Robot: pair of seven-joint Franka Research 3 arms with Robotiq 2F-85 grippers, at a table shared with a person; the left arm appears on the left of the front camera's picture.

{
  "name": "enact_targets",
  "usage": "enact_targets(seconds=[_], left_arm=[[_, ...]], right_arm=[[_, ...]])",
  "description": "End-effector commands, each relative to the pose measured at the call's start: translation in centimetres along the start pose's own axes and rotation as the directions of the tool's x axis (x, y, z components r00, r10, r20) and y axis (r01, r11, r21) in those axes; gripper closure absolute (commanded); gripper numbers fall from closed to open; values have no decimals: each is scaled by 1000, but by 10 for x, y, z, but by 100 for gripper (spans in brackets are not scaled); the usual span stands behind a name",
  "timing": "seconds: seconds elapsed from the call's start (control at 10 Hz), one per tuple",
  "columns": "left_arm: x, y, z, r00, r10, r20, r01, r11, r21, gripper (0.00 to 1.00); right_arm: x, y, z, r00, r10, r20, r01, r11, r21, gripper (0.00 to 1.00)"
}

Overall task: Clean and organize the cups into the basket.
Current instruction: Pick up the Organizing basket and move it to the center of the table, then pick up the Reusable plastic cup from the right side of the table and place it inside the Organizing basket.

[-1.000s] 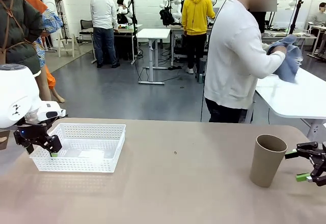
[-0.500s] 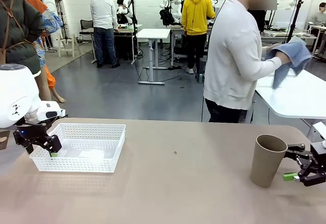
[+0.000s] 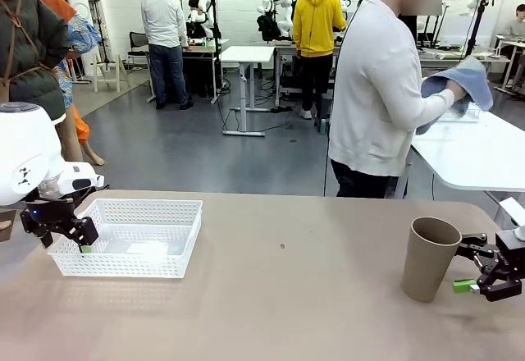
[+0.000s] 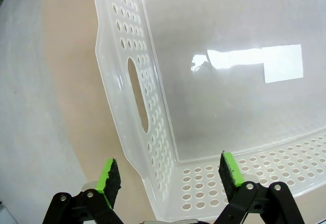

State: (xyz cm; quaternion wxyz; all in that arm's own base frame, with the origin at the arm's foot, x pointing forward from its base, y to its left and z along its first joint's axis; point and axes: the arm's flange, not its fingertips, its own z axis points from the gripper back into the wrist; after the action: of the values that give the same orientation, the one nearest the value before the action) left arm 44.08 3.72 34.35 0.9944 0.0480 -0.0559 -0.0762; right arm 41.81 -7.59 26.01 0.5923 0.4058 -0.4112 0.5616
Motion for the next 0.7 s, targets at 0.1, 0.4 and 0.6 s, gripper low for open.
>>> enact_targets(seconds=[0.1,0.4,0.6], left_arm=[[3,-3,-5,1000,3,-22,-3,1000,8,0],[4,-8,-8,1000,-6,13,6,1000,21,0],[5,-7,-9,1000,-16,21,16,1000,16,0]], right_arm=[[-2,-2,-9,1000,-13,-27,13,1000,6,0],[-3,-9,-29,999,-37,-30,37,999,11,0],[-3,-10,-40,999,-34,-29,34,999,17,0]])
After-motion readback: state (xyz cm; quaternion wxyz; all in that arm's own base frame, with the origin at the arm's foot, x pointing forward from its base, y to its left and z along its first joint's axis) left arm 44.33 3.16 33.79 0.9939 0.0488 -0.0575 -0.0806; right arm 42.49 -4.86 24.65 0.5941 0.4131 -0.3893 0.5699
